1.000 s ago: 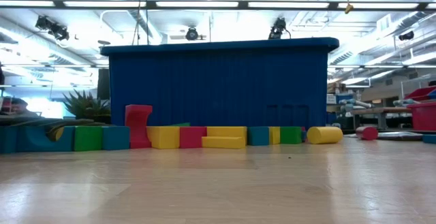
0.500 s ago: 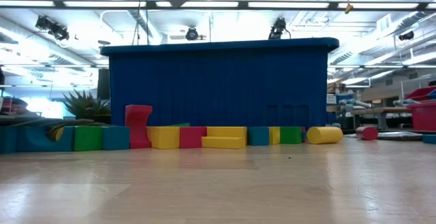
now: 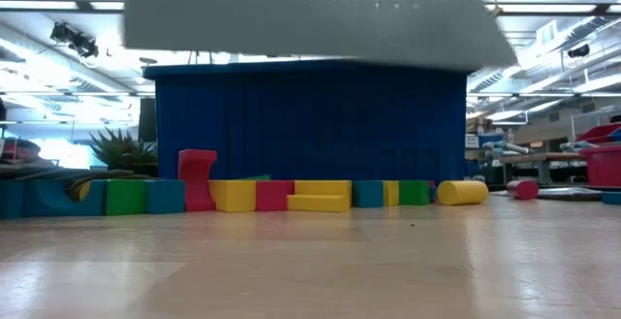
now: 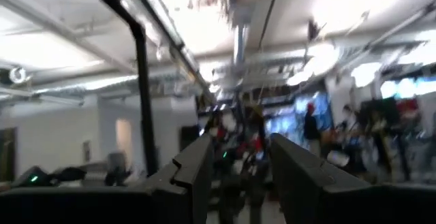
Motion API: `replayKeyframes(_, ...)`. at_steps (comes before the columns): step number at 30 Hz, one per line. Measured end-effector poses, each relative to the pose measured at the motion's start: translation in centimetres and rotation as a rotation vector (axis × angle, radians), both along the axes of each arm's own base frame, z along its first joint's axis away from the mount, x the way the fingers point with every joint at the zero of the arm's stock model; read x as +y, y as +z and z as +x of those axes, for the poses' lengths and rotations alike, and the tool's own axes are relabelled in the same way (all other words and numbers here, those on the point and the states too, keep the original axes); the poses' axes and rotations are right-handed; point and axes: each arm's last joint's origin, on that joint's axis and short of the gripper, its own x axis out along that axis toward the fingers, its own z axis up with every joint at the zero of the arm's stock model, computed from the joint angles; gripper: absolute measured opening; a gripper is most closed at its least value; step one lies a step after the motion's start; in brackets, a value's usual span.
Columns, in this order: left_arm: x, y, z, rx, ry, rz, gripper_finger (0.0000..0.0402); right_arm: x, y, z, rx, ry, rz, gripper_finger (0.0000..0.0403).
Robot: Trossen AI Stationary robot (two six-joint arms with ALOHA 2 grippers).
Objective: Sort blocks
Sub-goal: Assemble the blue bin using gray bin divider
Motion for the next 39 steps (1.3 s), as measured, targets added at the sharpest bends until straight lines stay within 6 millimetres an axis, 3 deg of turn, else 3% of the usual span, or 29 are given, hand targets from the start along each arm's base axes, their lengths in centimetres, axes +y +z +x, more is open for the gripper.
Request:
replayKeyframes(7,-1.9,-2.3,3.2,0.135,-0.047,0.022,0.0006,-0.1,-1.4,2.7,0.217,0.059,0.033,0.0130)
replayKeyframes(12,-2.9,-4.3,4.6,0.264,-0.069,0.037,0.0006,-0.4,-3.2,5.4,0.463,0.086,0.061,0.0130)
replayKeyframes(19,-3.1,-5.4,4.8,0.374,-0.057,0.057,0.0005,-0.3,-7.2,8.9,0.942,0.194,0.103,0.0120)
replayKeyframes(29,-3.1,-5.4,4.7,0.381,-0.035,0.050,0.0007,0.5,-8.8,11.7,1.702,0.177,0.056,0.0100)
replayKeyframes(39,-3.0,-5.4,4.7,0.377,-0.032,0.065,0.0008,0.3,-12.1,13.2,1.854,0.093,-0.083,0.0107)
